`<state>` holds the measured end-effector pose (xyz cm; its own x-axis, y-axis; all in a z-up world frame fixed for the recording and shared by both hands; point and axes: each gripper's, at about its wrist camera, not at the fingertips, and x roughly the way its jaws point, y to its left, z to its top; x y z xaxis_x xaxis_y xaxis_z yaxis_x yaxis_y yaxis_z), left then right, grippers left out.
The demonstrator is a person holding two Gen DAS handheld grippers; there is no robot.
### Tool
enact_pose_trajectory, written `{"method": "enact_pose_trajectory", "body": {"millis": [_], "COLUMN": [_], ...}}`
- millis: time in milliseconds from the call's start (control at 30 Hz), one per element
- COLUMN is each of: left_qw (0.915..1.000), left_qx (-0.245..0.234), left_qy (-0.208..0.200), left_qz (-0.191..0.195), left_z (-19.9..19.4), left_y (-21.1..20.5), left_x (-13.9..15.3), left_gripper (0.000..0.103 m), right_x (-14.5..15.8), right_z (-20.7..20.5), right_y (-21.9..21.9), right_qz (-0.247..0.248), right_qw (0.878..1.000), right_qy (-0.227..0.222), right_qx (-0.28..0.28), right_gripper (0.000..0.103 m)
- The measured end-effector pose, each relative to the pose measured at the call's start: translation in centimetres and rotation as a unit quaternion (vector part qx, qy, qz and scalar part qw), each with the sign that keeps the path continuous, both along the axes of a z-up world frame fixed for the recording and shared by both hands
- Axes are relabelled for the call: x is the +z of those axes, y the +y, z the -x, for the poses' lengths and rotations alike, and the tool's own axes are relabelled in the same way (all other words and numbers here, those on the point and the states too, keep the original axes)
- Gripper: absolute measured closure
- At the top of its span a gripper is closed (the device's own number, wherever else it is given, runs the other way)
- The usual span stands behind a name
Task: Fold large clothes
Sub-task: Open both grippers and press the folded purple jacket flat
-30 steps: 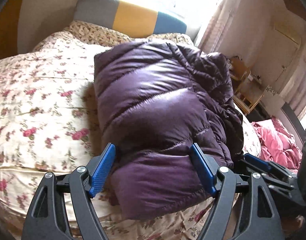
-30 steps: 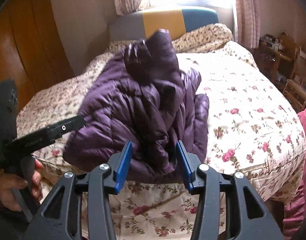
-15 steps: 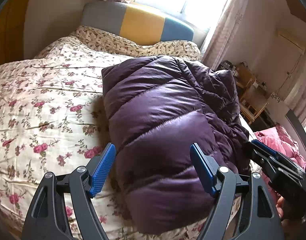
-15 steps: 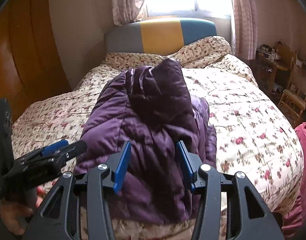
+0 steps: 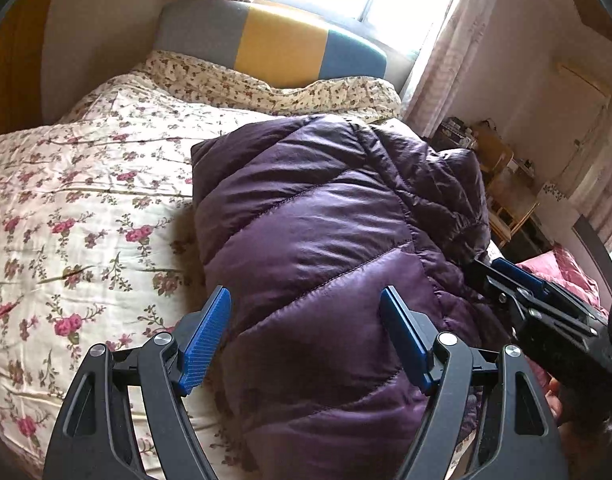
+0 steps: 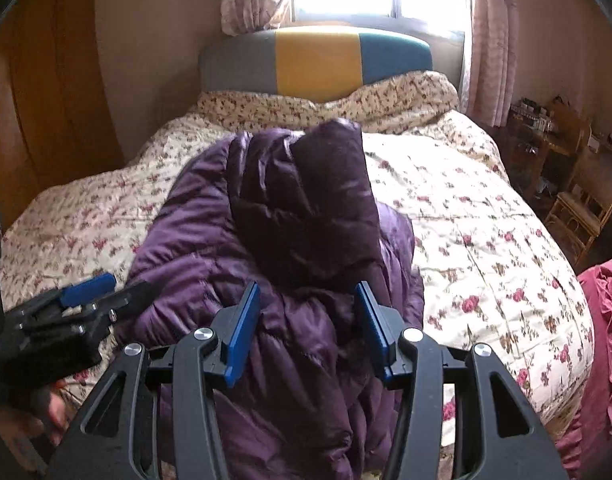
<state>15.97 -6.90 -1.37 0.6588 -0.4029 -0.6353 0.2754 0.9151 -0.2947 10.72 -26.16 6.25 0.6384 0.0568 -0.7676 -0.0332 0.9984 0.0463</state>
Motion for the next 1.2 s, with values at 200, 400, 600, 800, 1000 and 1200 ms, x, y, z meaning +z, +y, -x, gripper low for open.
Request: {"method": "enact_pose_trajectory", "body": {"millis": [200,400,600,800,1000,1200], "left_qw": [0.9999,0.9997,0.9994,0.9993,0.9993,0.999], "left_qx": [0.008,0.019,0.021,0.016,0.006,0.014], "left_qy": [0.008,0.009,0.022,0.031,0.036,0.042], "left_qz": [-0.005,-0.01,-0.016,-0.015,-0.006,0.009], "left_z": [-0.8,-1.4,-2.5,-3.8,-4.6,-3.6], "left_y": [0.6,1.6,1.8,1.8,2.1,2.9], "left_x": [-0.5,-0.4,-0.8,-1.2,-1.4,-2.0], "left_gripper": [0.027,0.027,0.027,0.027,0.027,0.027], "right_x": [0.3,0.5,0.5,0.4,0.3,-0.3], "right_z": [0.5,-0.3,-1.2,-1.9,-1.8,-1.8], "right_y": [-0.2,-0.2,-0.1,0.0,-0.2,0.0], "right_qz": [-0.003,-0.001,0.008,0.022,0.025,0.025], "right_qw": [1.0,1.0,1.0,1.0,1.0,1.0], "right_qy": [-0.003,-0.009,-0.011,-0.007,-0.003,0.005], "right_qx": [-0.003,-0.008,-0.006,0.0,0.007,0.001], "right_gripper": [0.051,0.05,0.05,0.05,0.046,0.046]}}
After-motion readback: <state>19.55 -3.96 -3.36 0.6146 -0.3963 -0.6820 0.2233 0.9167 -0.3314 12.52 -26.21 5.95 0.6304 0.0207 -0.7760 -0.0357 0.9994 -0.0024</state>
